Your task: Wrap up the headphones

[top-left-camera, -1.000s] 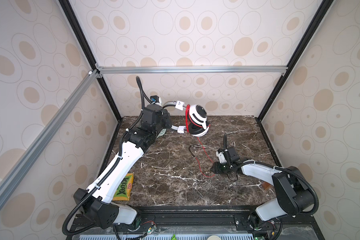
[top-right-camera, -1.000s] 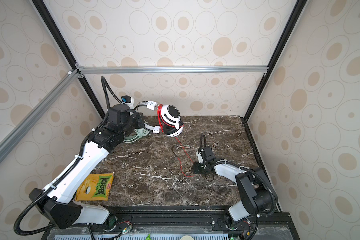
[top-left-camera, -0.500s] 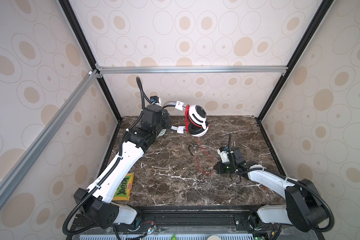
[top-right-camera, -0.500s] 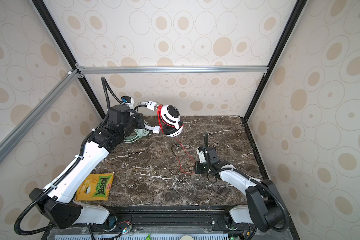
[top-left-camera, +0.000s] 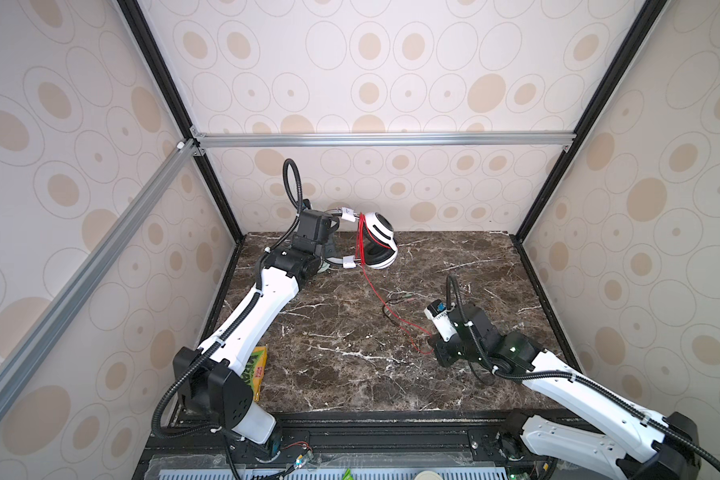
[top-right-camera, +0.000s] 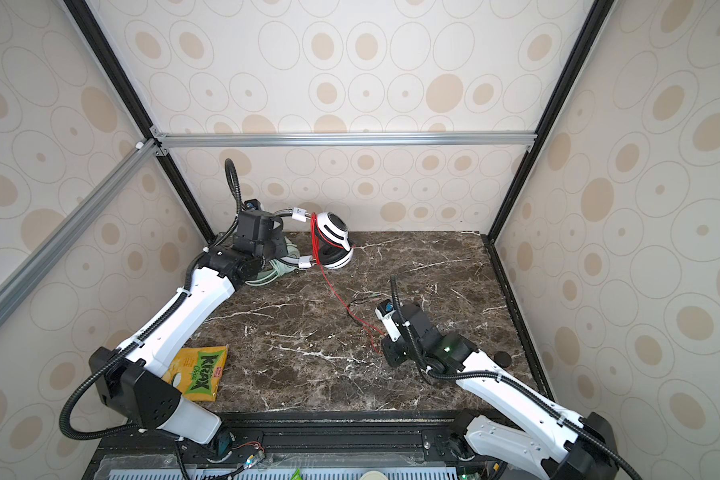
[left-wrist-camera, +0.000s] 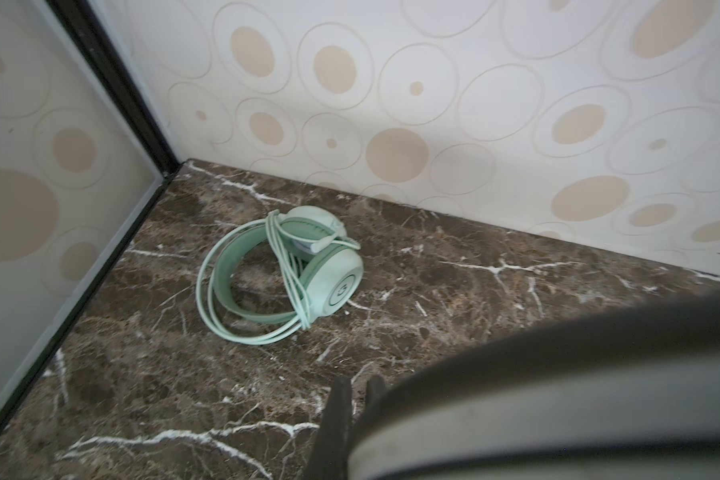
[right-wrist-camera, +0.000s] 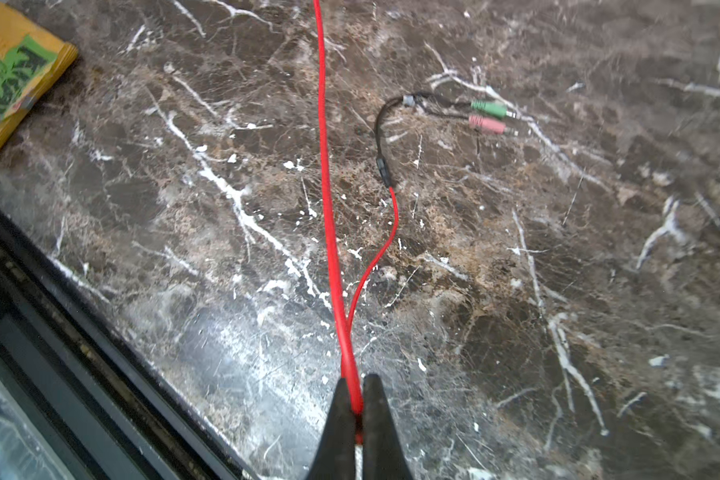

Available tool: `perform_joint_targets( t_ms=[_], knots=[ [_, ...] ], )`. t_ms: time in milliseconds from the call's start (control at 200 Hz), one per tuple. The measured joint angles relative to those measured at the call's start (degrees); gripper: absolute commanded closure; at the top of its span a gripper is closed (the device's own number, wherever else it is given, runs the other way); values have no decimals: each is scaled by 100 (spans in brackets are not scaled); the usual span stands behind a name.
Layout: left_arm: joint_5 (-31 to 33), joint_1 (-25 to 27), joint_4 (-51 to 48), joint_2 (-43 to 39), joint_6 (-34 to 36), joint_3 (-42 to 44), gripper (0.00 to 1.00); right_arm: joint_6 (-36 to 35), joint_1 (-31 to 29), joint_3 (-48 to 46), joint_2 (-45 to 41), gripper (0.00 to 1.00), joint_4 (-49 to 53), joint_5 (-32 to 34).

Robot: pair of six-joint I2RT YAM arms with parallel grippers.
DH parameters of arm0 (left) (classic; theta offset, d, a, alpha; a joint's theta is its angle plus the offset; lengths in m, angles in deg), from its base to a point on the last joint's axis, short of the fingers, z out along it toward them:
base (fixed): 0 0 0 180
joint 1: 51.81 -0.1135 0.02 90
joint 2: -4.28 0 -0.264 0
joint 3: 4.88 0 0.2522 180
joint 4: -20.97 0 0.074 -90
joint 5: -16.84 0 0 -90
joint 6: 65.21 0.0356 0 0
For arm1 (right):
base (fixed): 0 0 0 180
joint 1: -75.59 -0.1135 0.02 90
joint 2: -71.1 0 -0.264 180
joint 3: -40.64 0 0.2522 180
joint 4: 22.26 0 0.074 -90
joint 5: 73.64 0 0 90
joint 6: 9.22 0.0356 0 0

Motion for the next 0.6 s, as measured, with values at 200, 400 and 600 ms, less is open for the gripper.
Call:
perform_joint_targets(
  t_ms=[200,400,600],
  knots=[
    [428,-238,-232,205,-295,-13,100,-382,-734,485,-92,100,566,299],
    [710,-262,-337,229,-380,-13,100,-721,-1268,1016,-131,100,929,555],
    [822,-142,-501,634,-389,-308,100,-1086,-1379,1711,-127,100,1237,887]
  ],
)
